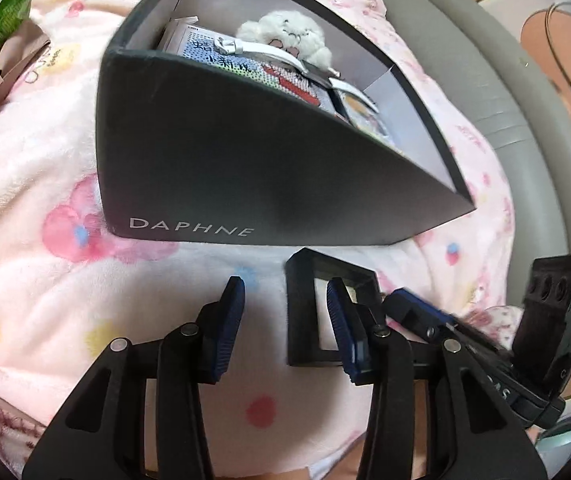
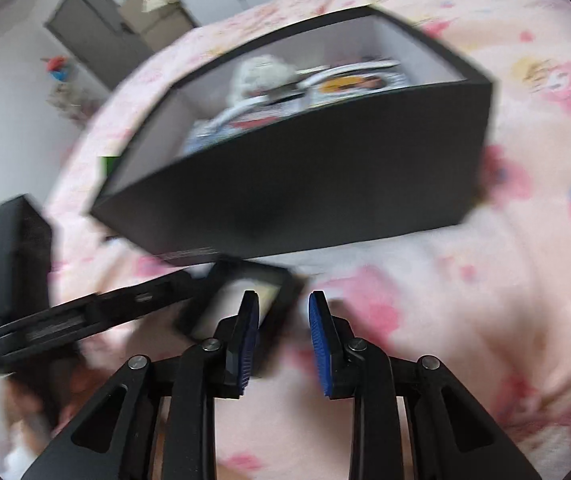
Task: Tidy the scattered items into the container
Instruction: 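Move the frame over the box and lower it with the left gripper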
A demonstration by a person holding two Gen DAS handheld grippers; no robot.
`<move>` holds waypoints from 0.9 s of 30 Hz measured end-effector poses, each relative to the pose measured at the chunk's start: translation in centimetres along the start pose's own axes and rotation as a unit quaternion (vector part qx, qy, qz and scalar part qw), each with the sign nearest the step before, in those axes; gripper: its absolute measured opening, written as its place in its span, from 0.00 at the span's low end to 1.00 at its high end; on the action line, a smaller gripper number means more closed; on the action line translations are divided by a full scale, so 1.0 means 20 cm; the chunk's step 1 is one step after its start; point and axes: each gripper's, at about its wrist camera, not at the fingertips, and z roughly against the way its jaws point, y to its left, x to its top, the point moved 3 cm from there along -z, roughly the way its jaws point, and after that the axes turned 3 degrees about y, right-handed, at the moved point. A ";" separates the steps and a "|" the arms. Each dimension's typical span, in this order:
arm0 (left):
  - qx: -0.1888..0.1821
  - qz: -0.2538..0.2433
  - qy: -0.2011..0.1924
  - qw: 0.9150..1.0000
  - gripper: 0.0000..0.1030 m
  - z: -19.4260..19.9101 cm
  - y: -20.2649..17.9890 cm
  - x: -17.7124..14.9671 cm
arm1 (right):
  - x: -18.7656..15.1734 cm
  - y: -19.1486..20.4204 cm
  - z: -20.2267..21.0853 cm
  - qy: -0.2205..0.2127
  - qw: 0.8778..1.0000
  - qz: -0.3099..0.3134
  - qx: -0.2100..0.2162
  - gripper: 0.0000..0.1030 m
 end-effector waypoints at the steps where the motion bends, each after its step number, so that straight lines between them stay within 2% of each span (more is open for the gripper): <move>1: 0.004 -0.007 0.008 1.000 0.41 -0.02 -0.02 0.00 | 0.00 0.00 -0.01 0.001 1.000 0.001 -0.007 0.23; 3: 0.003 -0.020 0.017 1.000 0.41 -0.04 -0.05 -0.01 | 0.00 0.03 -0.03 0.020 0.999 0.010 0.040 0.22; 5: -0.028 -0.032 0.036 0.998 0.41 -0.06 -0.09 -0.02 | -0.01 0.05 -0.05 0.038 0.996 0.009 0.083 0.24; 8: -0.052 -0.036 0.029 0.998 0.41 -0.01 -0.13 -0.03 | 0.00 0.06 0.01 0.011 0.995 -0.002 0.096 0.21; 9: -0.063 -0.039 0.024 0.997 0.40 0.02 -0.16 -0.03 | 0.02 0.06 0.08 -0.011 0.994 -0.006 0.105 0.20; 12: -0.087 -0.070 -0.012 0.994 0.34 0.15 -0.30 -0.02 | 0.07 0.09 0.25 -0.051 0.991 0.010 0.121 0.17; 14: -0.070 -0.099 -0.051 0.991 0.31 0.31 -0.33 0.02 | 0.12 0.13 0.33 -0.072 0.987 0.015 0.142 0.15; 16: -0.048 -0.121 -0.074 0.989 0.30 0.37 -0.36 0.13 | 0.19 0.17 0.42 -0.092 0.983 0.035 0.155 0.15; 17: -0.048 -0.124 -0.072 0.989 0.30 0.36 -0.39 0.18 | 0.23 0.20 0.45 -0.097 0.982 0.052 0.156 0.15; 19: -0.043 -0.107 -0.050 0.992 0.30 0.22 -0.41 0.28 | 0.31 0.21 0.46 -0.091 0.984 0.066 0.141 0.15; 22: -0.019 -0.107 -0.038 0.993 0.30 0.24 -0.37 0.18 | 0.31 0.16 0.44 -0.074 0.986 0.063 0.134 0.15; 24: -0.009 -0.096 -0.028 0.995 0.30 0.18 -0.28 0.11 | 0.27 0.10 0.37 -0.060 0.990 0.057 0.117 0.15; 27: 0.009 -0.061 -0.004 0.998 0.32 0.05 -0.16 0.06 | 0.21 -0.01 0.19 -0.003 0.994 0.014 0.107 0.17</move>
